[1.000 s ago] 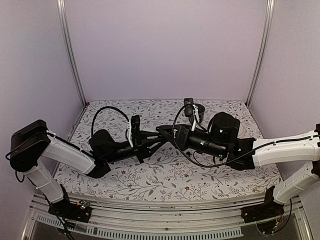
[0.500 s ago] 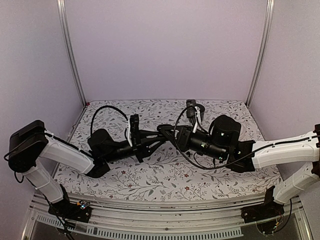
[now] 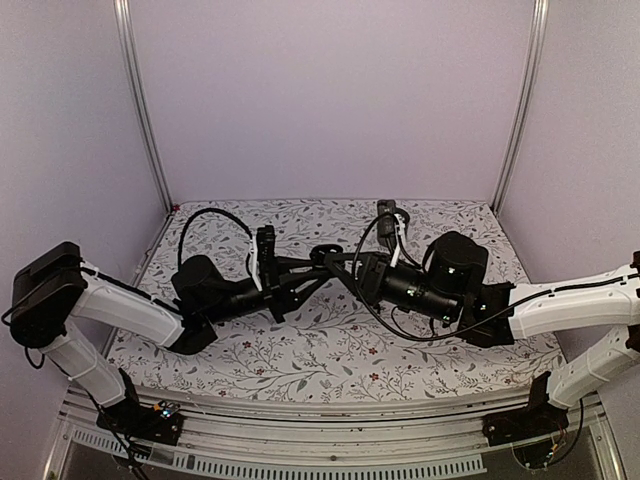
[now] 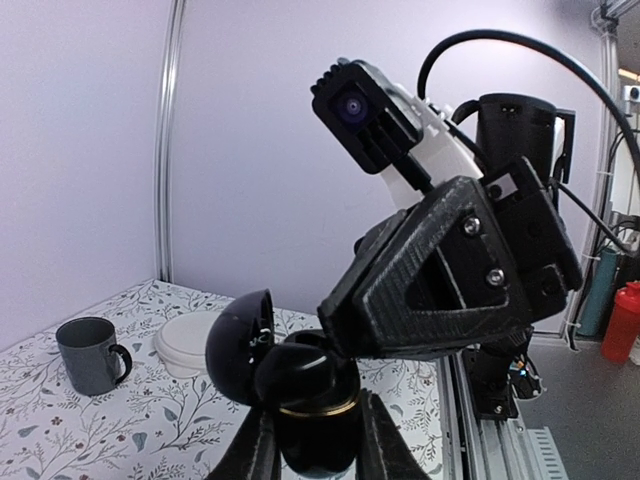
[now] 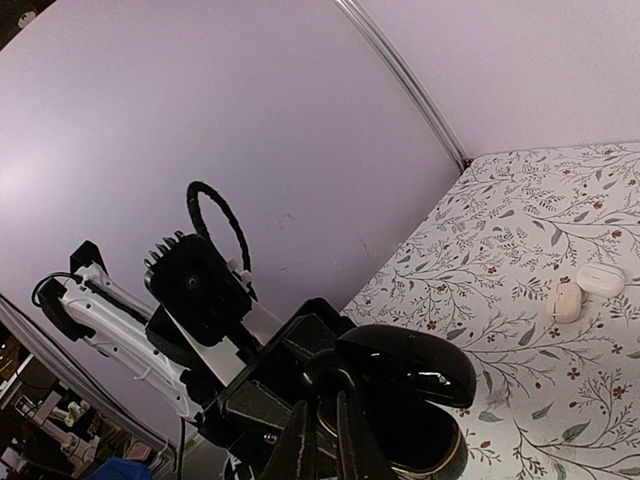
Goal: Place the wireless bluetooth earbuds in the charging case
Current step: Insert the left earbud into the left side groove of the charging case.
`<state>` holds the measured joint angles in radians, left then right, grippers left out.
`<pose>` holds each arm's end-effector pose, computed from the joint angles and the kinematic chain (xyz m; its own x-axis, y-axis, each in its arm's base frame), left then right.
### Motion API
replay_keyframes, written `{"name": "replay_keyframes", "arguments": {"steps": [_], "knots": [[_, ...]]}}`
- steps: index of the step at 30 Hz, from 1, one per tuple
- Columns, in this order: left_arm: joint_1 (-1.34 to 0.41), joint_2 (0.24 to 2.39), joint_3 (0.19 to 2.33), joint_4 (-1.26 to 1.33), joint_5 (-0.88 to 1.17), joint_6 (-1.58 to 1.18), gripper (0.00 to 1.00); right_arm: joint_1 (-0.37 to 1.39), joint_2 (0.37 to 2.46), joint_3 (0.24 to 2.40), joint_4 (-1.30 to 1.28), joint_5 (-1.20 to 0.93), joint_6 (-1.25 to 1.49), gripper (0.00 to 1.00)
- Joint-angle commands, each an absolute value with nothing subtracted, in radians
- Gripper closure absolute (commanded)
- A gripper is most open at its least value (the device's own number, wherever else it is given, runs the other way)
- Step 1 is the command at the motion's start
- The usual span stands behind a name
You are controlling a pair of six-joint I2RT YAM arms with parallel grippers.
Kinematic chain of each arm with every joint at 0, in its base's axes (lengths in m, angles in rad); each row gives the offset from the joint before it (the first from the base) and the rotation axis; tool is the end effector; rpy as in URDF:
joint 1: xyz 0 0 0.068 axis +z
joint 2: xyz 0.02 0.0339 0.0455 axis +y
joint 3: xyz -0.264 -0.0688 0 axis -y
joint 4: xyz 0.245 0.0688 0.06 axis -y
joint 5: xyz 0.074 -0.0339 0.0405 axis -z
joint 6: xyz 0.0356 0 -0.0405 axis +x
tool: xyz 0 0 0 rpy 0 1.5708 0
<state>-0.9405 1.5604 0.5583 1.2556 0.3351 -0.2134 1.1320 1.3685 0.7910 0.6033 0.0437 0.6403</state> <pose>0.1697 -0.2524 0.2304 -0.0569 -0.2614 -0.9636 0.9603 0.2497 -0.1244 0.1350 0.2841 0.2915 -0.5204 0.2959 -0.8010 -0.7169 0.3581 0.5981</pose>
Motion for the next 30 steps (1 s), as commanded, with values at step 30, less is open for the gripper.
{"name": "replay_keyframes", "arguments": {"steps": [30], "knots": [[-0.942, 1.416, 0.513, 1.042, 0.365, 0.035, 1.00, 1.144, 1.261, 1.011, 0.004, -0.009, 0.543, 0.74]]}}
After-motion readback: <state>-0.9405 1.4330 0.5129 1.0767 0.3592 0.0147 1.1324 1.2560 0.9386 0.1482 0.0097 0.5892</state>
